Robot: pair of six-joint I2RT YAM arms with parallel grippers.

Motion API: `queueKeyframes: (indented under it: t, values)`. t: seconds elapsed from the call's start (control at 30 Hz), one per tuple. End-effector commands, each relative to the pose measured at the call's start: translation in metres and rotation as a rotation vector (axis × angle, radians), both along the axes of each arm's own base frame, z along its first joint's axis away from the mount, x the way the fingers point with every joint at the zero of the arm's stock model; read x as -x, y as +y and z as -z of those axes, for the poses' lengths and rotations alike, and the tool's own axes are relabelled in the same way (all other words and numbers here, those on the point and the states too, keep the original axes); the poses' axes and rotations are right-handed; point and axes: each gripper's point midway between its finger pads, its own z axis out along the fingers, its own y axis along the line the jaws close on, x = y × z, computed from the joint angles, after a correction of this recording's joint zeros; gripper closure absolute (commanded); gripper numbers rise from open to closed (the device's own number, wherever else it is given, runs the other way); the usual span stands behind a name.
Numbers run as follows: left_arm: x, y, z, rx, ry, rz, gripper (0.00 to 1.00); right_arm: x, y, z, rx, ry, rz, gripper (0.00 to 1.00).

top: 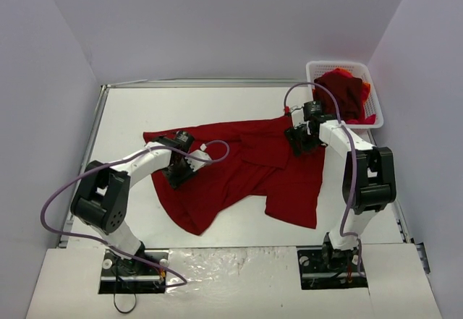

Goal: Fold and stack the t-shirts
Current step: Flatten out the tshirt

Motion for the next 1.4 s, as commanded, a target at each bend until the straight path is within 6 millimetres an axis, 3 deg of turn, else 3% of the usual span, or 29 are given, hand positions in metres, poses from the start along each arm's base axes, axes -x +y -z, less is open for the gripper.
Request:
queueKeyframes:
  t: [0.0, 0.27, 0.63, 1.37]
  values:
    - [0.014, -0.004, -0.014, 0.014, 0.008, 0.054, 0.71, 0.012, 0.001, 0.016, -0.001, 0.065, -0.008, 0.41]
    - [0.036, -0.015, -0.027, 0.065, 0.026, 0.095, 0.69, 0.015, -0.002, 0.029, 0.023, 0.093, -0.004, 0.41]
    - [0.059, -0.02, -0.01, 0.001, 0.07, 0.163, 0.65, 0.016, -0.002, 0.034, 0.029, 0.105, -0.002, 0.41]
    - [0.027, -0.028, 0.005, -0.038, -0.018, 0.124, 0.65, 0.018, -0.003, 0.04, 0.041, 0.121, -0.003, 0.41]
